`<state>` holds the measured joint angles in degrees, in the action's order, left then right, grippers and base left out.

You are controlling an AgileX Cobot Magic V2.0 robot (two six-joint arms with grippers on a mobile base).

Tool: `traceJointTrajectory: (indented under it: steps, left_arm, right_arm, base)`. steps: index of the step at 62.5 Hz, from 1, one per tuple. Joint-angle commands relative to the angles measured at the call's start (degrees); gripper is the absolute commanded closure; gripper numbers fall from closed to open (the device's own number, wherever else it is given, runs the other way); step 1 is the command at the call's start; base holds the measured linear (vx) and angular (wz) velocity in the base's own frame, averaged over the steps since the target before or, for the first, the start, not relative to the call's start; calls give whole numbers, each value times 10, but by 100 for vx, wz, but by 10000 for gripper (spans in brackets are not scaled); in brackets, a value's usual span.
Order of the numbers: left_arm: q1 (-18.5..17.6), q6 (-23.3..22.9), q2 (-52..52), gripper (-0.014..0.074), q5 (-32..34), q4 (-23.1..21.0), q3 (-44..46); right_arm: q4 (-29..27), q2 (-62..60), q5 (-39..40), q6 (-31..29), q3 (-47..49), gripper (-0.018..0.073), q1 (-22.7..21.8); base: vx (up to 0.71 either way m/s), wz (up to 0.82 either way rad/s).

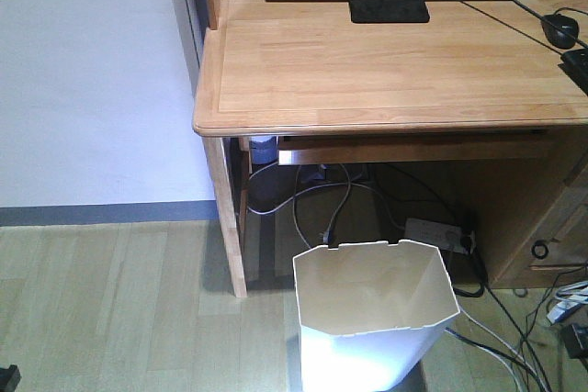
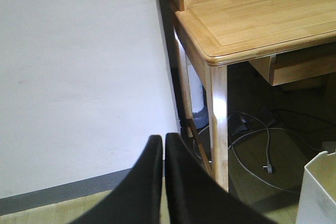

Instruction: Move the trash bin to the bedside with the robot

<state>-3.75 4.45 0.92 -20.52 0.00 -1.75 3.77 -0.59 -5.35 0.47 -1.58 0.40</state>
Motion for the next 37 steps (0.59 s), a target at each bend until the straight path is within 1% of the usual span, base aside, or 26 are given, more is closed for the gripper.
traceJointTrajectory:
  steps: [1, 37]
  left_arm:
    - [0, -3, 12, 603, 40, 0, -10]
    - [0, -3, 12, 603, 40, 0, -10]
  right_arm:
    - [0, -5, 43, -5, -5, 567, -4]
    - [0, -5, 43, -5, -5, 567, -4]
  base:
    - [0, 0]
    - [0, 0]
